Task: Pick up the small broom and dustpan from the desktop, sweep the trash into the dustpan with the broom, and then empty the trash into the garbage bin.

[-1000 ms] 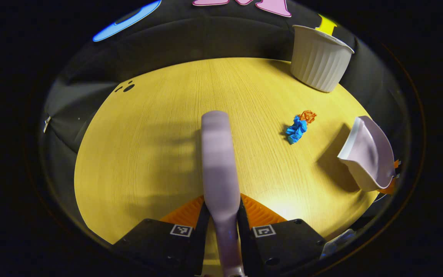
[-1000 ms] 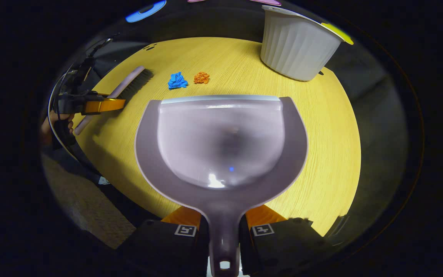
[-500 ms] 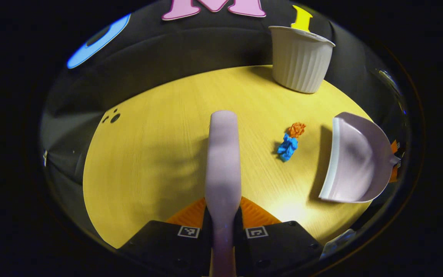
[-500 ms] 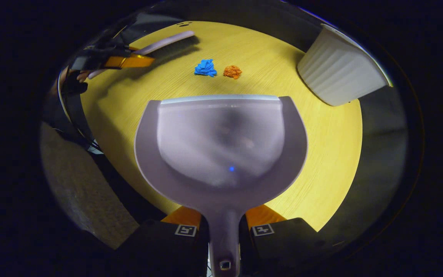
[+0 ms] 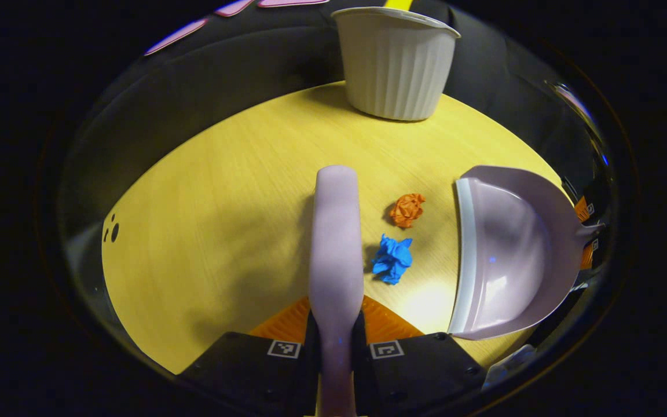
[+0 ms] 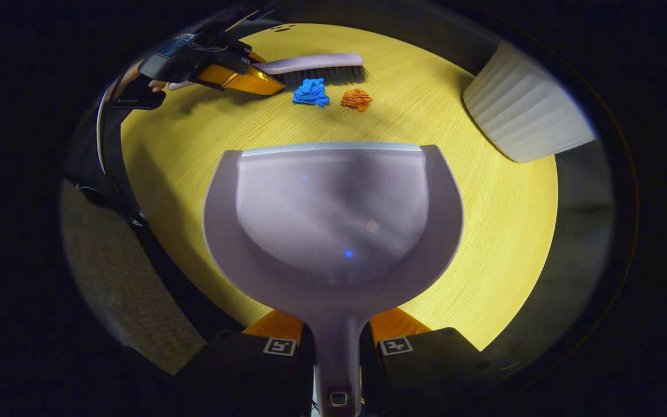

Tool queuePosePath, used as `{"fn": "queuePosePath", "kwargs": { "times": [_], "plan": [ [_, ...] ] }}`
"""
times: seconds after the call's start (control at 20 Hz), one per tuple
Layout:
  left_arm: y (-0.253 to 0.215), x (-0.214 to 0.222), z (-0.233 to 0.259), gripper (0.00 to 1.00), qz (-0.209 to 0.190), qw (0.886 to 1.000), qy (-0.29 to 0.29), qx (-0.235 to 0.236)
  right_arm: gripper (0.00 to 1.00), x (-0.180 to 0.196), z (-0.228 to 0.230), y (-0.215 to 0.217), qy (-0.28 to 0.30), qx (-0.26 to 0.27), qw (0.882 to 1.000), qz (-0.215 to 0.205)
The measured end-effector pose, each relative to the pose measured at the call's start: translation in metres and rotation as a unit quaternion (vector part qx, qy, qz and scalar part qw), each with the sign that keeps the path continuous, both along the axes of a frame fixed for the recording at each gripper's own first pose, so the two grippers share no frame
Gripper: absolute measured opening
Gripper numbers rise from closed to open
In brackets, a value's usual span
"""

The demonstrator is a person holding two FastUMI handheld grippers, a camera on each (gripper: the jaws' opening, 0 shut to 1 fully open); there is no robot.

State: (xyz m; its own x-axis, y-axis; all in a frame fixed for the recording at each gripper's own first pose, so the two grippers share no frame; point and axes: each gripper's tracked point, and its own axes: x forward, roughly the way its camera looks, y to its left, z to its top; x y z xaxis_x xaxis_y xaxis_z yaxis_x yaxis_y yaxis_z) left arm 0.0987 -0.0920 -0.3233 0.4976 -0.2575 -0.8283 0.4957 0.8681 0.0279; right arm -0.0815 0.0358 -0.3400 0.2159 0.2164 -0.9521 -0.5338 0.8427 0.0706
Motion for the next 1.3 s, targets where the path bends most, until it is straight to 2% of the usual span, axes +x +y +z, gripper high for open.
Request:
{"fn": "queuePosePath", "kwargs": {
  "times": [0.2, 0.35, 0.45, 0.6, 0.75, 0.9, 1.05, 1.15, 1.3],
  "plan": [
    [-0.031, -0.011, 0.008, 0.29, -0.061, 0.998, 0.028, -0.020, 0.37, 0.007, 0.001, 0.002, -0.006, 0.008, 1.000, 0.003],
    [-0.069, -0.044, 0.008, 0.29, -0.098, 0.988, 0.094, -0.074, 0.37, 0.005, -0.001, -0.002, -0.011, 0.016, 1.000, 0.006],
    [-0.082, -0.056, 0.012, 0.29, -0.108, 0.979, 0.131, -0.114, 0.37, 0.006, -0.002, -0.001, -0.020, 0.019, 1.000, 0.007],
    [-0.094, -0.069, 0.028, 0.28, -0.088, 0.968, 0.166, -0.165, 0.37, 0.006, -0.007, 0.001, -0.036, 0.030, 0.999, 0.003],
    [-0.089, -0.062, 0.038, 0.27, -0.064, 0.972, 0.146, -0.172, 0.37, 0.007, -0.011, 0.004, -0.054, 0.048, 0.997, -0.013],
    [-0.078, -0.067, 0.066, 0.27, -0.047, 0.975, 0.111, -0.189, 0.37, 0.006, -0.014, 0.012, -0.073, 0.064, 0.994, -0.051],
    [-0.053, -0.069, 0.107, 0.28, -0.007, 0.976, 0.059, -0.207, 0.37, -0.003, -0.010, 0.015, -0.075, 0.058, 0.991, -0.096],
    [-0.031, -0.068, 0.122, 0.28, 0.022, 0.980, 0.023, -0.197, 0.37, -0.004, -0.002, 0.022, -0.076, 0.049, 0.988, -0.128],
    [-0.009, -0.073, 0.120, 0.28, 0.061, 0.982, 0.006, -0.180, 0.37, -0.005, 0.013, 0.035, -0.079, 0.054, 0.980, -0.172]
  ]
}}
